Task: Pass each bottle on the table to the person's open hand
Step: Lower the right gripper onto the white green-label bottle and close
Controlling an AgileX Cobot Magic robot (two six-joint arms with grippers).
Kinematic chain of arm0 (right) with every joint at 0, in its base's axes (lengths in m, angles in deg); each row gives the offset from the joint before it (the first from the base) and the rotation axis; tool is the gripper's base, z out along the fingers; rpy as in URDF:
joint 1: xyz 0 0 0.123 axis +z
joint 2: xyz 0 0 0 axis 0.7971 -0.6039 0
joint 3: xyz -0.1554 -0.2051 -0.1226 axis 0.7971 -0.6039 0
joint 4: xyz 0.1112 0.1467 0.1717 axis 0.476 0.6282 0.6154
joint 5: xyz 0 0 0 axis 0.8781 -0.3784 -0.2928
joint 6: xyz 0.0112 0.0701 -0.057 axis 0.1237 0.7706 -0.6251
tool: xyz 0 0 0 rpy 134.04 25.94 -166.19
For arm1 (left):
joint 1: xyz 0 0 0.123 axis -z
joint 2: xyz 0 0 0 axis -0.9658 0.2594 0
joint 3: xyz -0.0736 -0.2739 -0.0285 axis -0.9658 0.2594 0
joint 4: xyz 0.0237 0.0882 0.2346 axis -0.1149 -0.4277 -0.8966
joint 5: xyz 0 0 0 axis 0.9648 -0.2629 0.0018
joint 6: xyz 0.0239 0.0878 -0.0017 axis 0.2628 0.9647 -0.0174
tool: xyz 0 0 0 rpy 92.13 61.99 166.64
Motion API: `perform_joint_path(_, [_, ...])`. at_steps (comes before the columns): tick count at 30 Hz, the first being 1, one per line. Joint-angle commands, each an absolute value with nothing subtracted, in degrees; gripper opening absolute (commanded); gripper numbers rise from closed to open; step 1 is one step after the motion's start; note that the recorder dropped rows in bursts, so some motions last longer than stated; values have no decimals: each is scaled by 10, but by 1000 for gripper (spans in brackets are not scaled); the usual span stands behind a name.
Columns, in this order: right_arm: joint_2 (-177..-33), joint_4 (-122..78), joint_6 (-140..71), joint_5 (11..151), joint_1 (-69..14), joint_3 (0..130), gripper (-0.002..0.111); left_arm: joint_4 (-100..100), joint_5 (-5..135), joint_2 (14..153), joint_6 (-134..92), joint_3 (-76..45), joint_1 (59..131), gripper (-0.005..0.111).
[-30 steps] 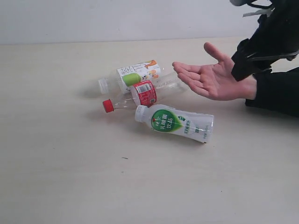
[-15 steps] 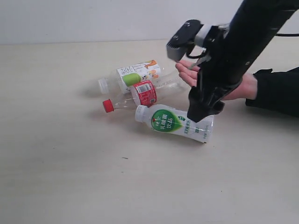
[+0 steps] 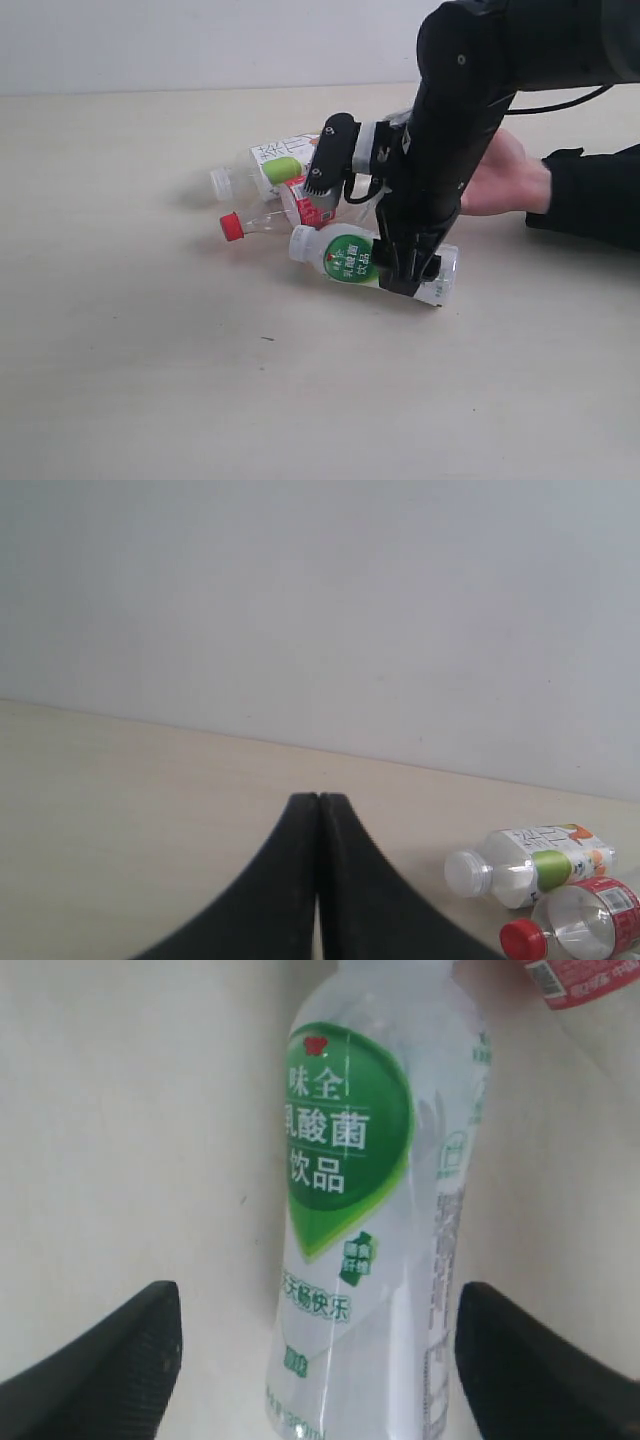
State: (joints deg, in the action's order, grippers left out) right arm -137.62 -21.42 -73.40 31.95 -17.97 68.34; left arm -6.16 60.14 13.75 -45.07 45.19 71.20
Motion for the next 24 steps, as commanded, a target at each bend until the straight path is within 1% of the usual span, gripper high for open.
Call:
perform_joint_path(1, [-1390, -224, -733, 356, -178, 688, 73, -58, 602, 135, -448, 452, 710, 1])
perform_joint_path(4, [-1399, -224, -733, 370, -178, 688, 75, -58, 602, 135, -448, 452, 710, 1])
perform_joint_path(24, [-1447, -235, -728, 417, -178, 688, 75, -58, 602, 135, -448, 452, 710, 1])
